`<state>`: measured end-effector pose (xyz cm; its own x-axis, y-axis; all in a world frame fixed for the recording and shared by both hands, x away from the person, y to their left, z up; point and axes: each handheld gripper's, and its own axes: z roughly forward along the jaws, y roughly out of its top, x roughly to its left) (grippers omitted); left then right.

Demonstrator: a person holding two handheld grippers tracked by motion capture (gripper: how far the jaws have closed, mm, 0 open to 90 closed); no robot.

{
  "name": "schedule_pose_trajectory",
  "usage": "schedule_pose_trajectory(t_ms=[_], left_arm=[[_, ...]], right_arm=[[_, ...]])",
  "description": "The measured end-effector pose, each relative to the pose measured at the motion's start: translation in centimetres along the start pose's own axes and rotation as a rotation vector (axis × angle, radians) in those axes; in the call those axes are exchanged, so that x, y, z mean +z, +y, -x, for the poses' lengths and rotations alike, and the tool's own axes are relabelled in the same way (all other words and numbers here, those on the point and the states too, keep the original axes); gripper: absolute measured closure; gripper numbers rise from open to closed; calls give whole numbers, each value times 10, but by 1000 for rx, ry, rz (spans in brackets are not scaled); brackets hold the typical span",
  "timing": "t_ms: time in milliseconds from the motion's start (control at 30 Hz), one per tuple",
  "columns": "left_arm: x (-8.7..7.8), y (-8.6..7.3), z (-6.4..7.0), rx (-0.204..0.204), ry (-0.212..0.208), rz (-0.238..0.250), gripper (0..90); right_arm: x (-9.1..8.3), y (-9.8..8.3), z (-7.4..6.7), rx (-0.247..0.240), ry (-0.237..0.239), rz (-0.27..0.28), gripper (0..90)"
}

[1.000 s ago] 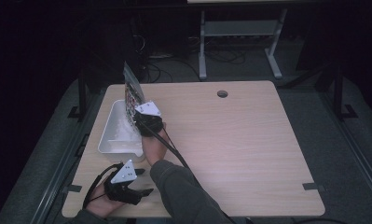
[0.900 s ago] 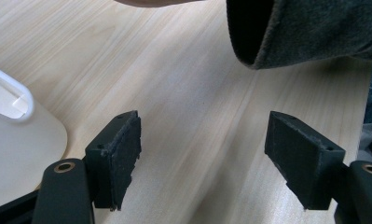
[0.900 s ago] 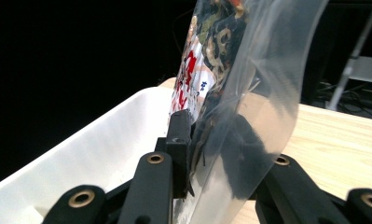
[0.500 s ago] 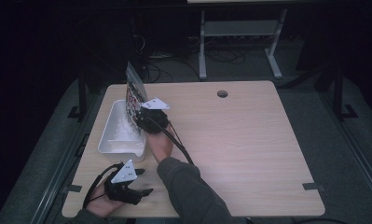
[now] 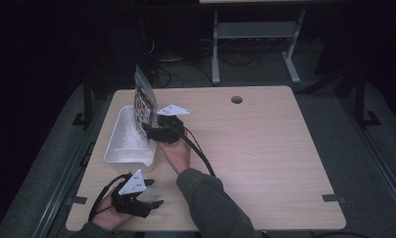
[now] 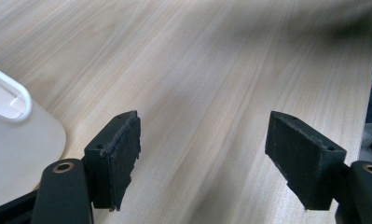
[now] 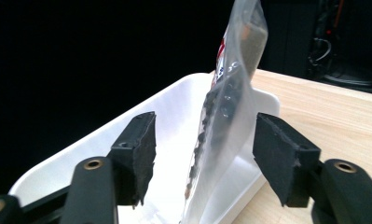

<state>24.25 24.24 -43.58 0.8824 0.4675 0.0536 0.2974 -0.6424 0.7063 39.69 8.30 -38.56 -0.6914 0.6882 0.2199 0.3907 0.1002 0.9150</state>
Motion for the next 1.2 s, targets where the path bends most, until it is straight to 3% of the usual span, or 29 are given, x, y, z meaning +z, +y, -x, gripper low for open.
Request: schedule_pose_trajectory(t_ms=[200,600,1200], left_arm=[[0,0,-1,0,2,0,256],[1,0,-1,-8,2,0,251],[3,0,-1,-1,-2,-7,248]], right_arm=[[-13,-2,4,3,65,-4,356],[-40,-7,20,15,112,-24,346],[-92,-16,51,33,103,-30,315]])
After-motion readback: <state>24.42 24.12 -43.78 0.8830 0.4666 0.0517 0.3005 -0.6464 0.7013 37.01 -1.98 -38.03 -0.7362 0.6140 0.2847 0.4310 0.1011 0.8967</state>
